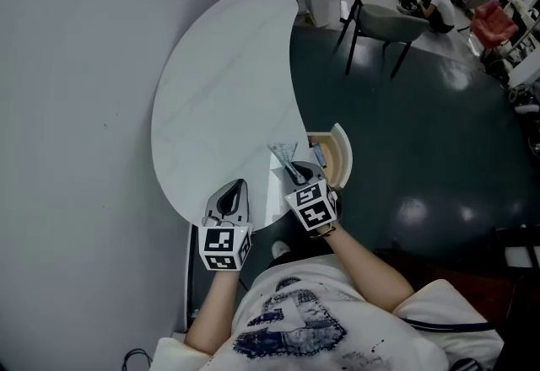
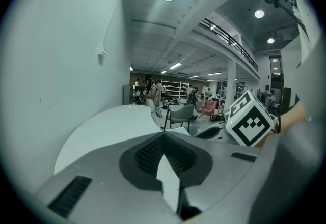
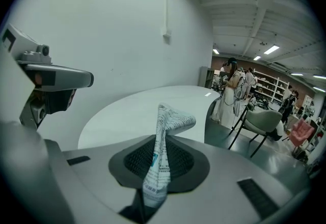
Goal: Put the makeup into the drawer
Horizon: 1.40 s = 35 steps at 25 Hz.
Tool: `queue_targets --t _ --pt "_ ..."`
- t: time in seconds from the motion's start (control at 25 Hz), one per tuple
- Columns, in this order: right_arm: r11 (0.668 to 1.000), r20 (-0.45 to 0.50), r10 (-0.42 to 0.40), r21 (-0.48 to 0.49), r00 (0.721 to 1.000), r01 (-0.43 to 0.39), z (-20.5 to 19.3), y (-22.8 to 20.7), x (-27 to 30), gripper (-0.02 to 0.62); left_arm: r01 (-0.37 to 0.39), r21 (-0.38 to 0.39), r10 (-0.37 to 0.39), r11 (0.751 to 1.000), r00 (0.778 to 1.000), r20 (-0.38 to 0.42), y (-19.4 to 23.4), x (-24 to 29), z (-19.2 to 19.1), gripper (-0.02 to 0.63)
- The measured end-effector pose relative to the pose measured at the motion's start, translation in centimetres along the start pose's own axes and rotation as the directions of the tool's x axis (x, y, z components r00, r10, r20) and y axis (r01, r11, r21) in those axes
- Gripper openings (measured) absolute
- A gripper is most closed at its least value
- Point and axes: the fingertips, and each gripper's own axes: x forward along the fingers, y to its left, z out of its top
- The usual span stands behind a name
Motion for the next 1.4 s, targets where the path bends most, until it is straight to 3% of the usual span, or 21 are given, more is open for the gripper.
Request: queue_targets --t 0.32,0.52,1.0,1.4 --pt "0.997 -0.028 -0.064 0.039 0.998 0.065 -3.5 -2.6 -2.9 0.066 0.087 0.018 -0.087 0.996 0.996 -0.006 -4.3 1.7 -0.1 0.046" --pt "0.994 -0.053 -0.081 0.072 0.995 0.084 -5.9 -4.9 -3.8 0.066 0.103 0.023 -0.102 0.994 0.994 -0.033 -6.1 3.0 -0.9 0.047" --pt "0.998 -0.07 -0.009 0.069 0.998 0.014 -7.5 -12.6 -3.5 0.066 0.053 0.004 -0.053 0.999 0.996 -0.073 -11.2 9.4 -0.5 0.047" --pt "0.997 -0.086 0.075 0.021 0.994 -0.073 -8.8 -17.8 -2.3 0.066 -0.035 -0.036 0.032 0.999 0.996 -0.077 -14.1 14.2 -0.3 0.046"
